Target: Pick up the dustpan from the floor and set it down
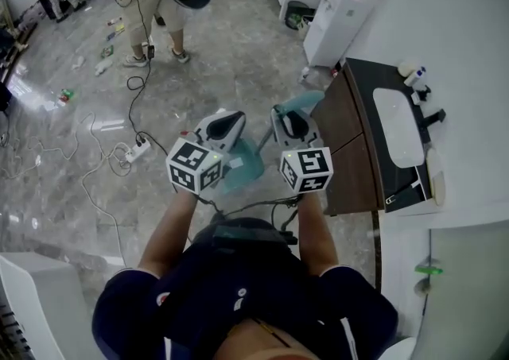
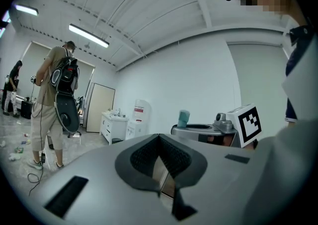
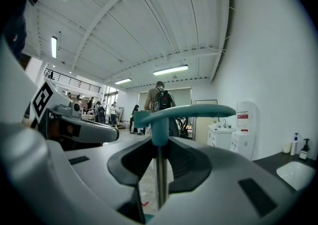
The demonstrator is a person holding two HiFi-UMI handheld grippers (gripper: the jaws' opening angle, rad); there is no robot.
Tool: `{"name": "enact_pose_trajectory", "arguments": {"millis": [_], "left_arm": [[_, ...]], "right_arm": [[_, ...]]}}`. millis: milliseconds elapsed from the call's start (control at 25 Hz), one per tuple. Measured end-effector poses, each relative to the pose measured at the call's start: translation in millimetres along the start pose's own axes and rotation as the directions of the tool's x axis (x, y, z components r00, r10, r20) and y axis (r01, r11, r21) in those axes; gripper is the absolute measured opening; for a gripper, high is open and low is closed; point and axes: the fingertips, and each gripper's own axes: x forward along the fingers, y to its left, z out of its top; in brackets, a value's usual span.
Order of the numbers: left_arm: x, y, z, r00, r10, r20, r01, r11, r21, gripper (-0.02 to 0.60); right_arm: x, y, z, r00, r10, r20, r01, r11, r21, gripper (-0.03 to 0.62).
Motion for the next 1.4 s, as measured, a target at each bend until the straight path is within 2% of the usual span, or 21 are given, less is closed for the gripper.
{"name": "enact_pose_trajectory", "arguments": {"millis": [400,600,720,1400], "left_arm": [[3,4,-2,1.000,-0.006,0.005,0.006,1.000,-0.011,0.012],[8,0,-7,1.000,-0.009,-0.014,0.010,1.000,0.006,0.012],[11,-1,-6,1.000,-0.022,0.005,0.023,0.999,-0.032,0.012],[24,-5,-10,1.000,-0.027,-0.002,0.027,1.000,-0.013,0.012]], "right_arm": [[4,17,-2,0.999,0.039,-0.013,-0.039,0.999,0.008,0.100],[1,18,-2,0.999,0.047,-0.011,-0.046,0.999,0.009,0.100],[1,17,-1,0.999,0.047,-0.010,-0.047,0.999,0.007,0.100],[0,-3,-6,1.000,0.026,-0.009,-0.026,1.000,0.004,0.100]]}}
